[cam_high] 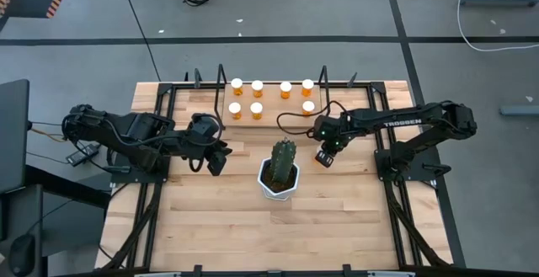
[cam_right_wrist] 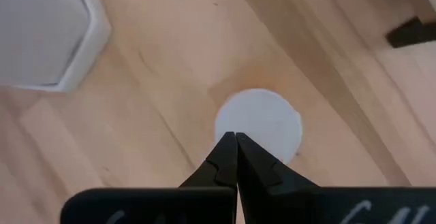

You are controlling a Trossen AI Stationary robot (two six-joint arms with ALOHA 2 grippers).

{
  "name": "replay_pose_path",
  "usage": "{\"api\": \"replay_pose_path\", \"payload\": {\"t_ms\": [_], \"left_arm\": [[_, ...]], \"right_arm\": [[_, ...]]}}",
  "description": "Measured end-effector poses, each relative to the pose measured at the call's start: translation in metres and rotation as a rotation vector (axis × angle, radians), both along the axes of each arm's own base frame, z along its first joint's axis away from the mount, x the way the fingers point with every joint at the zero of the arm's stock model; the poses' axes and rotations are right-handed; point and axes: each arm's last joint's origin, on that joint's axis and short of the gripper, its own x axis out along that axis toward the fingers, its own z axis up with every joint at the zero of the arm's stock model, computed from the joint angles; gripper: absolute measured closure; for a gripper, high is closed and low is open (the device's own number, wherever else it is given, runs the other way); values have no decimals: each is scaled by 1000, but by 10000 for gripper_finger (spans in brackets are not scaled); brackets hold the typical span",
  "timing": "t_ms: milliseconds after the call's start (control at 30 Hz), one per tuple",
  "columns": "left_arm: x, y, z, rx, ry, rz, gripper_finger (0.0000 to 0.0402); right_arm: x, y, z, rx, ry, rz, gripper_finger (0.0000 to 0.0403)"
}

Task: Pick and place medicine bottles onto shelf by color
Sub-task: Close the orange medicine bottle

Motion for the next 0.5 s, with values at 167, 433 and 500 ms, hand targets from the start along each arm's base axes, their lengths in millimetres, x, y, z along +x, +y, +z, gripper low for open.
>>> {"api": "replay_pose_path", "payload": {"t_ms": [167, 433, 500], "left_arm": [[0, 0, 0, 1, 0, -2, 268], [0, 0, 0, 2, 0, -2, 269], [0, 0, 0, 4, 0, -4, 267]], "right_arm": [[0, 1, 2, 46, -6, 2, 398], [-4, 5, 13, 123, -69, 32, 388], [-8, 5, 21, 112, -106, 33, 370]]}}
